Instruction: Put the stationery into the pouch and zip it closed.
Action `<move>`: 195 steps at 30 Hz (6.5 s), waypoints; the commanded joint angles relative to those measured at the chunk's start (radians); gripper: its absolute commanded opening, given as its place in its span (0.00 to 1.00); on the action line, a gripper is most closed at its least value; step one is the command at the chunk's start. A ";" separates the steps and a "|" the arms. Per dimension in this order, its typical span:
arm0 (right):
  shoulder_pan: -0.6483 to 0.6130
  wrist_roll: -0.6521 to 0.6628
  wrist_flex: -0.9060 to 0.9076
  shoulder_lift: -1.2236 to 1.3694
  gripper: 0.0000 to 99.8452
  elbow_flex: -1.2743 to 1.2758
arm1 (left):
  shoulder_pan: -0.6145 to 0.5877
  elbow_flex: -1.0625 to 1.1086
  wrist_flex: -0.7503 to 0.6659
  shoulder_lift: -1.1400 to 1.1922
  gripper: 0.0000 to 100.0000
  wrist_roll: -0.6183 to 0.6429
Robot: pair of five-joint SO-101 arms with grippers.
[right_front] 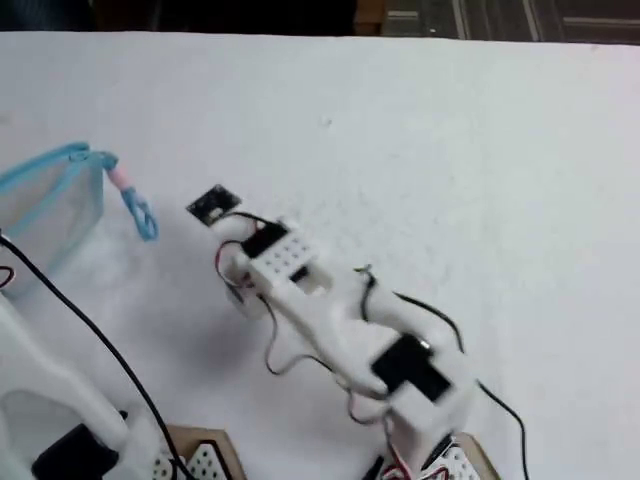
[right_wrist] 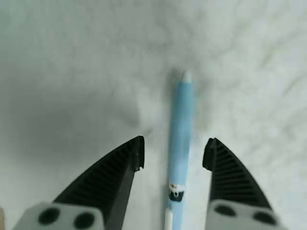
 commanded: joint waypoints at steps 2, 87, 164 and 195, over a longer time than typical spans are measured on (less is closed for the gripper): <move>0.042 -0.012 -0.008 0.188 0.20 -0.150 | 0.001 -0.055 -0.006 -0.035 0.02 0.003; -0.225 -0.258 -1.125 -0.407 0.02 -0.324 | 0.004 0.002 -0.043 -0.082 0.02 0.003; 0.262 -0.112 -0.783 -0.773 0.09 0.420 | 0.427 -0.190 -0.035 -0.054 0.02 0.149; 0.228 -0.305 -0.783 -1.326 0.02 0.621 | 0.693 0.031 -0.163 -0.019 0.02 0.037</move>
